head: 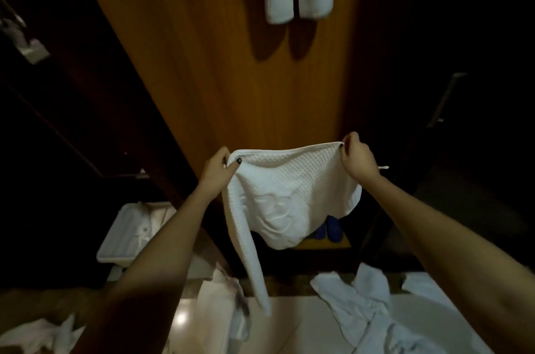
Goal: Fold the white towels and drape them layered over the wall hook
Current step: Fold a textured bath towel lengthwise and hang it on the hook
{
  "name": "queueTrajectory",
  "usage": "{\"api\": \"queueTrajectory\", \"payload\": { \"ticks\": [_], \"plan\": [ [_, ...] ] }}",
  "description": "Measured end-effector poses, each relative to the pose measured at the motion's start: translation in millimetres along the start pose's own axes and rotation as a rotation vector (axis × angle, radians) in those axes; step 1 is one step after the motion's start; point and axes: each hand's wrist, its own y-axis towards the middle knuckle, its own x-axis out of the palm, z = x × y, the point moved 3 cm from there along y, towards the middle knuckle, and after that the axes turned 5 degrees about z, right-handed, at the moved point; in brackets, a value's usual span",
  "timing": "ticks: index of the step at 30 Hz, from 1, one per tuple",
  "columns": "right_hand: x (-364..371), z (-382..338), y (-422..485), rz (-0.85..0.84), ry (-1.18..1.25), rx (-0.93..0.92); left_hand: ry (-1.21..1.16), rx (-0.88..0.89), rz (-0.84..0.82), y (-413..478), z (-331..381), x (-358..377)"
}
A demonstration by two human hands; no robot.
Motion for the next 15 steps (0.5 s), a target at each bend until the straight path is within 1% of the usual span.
{"api": "queueTrajectory", "payload": {
  "ticks": [2, 5, 7, 8, 10, 12, 15],
  "plan": [
    [-38.3, -30.3, 13.5, -0.006, -0.013, -0.033, 0.02, 0.018, 0.023, 6.5, 34.0, -26.8],
    [-86.1, -72.2, 27.6, -0.018, 0.069, -0.128, -0.008, -0.014, 0.02, 10.6, 70.5, -58.0],
    [-112.4, -100.8, 30.8, -0.024, 0.102, -0.213, -0.068, -0.059, -0.051, 5.9, 88.0, -69.5],
    [-122.0, -113.1, 30.9, -0.027, 0.125, -0.245, -0.06, -0.066, -0.096, 2.2, 93.9, -72.1],
    [-139.1, -136.3, 29.4, -0.031, 0.171, -0.299, -0.007, -0.038, -0.18, -8.7, 105.1, -74.0],
    [-151.9, -156.1, 26.3, -0.049, 0.214, -0.325, -0.031, -0.028, -0.253, -20.5, 110.0, -68.8],
    [-161.6, -184.2, 19.1, -0.141, 0.234, -0.396, -0.098, -0.02, -0.279, -31.3, 127.6, -60.7]
  ]
}}
